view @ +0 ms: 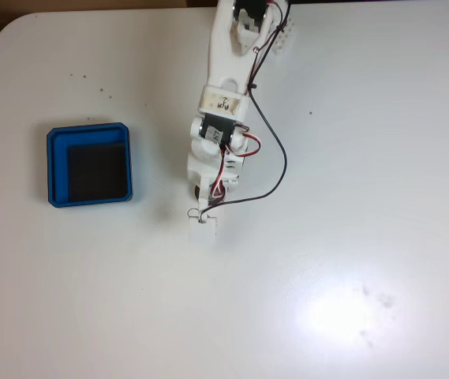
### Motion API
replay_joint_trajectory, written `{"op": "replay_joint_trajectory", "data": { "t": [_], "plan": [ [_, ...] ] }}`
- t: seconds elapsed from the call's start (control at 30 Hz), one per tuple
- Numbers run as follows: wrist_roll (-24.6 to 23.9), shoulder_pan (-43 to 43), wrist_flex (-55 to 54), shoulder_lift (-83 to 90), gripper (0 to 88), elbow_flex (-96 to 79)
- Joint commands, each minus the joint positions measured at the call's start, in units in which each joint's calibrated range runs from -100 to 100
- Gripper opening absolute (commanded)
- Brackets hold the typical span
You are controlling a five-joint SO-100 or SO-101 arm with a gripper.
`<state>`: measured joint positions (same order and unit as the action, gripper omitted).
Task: Pick the red roll and drop it in the blue box
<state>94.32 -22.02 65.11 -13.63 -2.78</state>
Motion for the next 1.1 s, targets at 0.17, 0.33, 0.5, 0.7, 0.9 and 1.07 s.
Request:
{"op": "replay_joint_trajectory", "data": {
  "t": [0.17, 0.33, 0.5, 0.7, 0.9, 1.07],
  "plan": [
    [5.7, -0.6, 0.7, -0.1, 18.3, 2.6],
    [5.7, -0.6, 0.7, -2.2, 18.3, 2.6],
    [5.7, -0.5, 0.6, -3.3, 18.3, 2.7],
    [5.7, -0.1, 0.5, -3.3, 18.3, 2.7],
    [5.7, -0.1, -0.2, -5.3, 18.3, 2.8],
    [5.7, -0.2, -0.2, -6.0, 18.3, 3.0]
  ]
}}
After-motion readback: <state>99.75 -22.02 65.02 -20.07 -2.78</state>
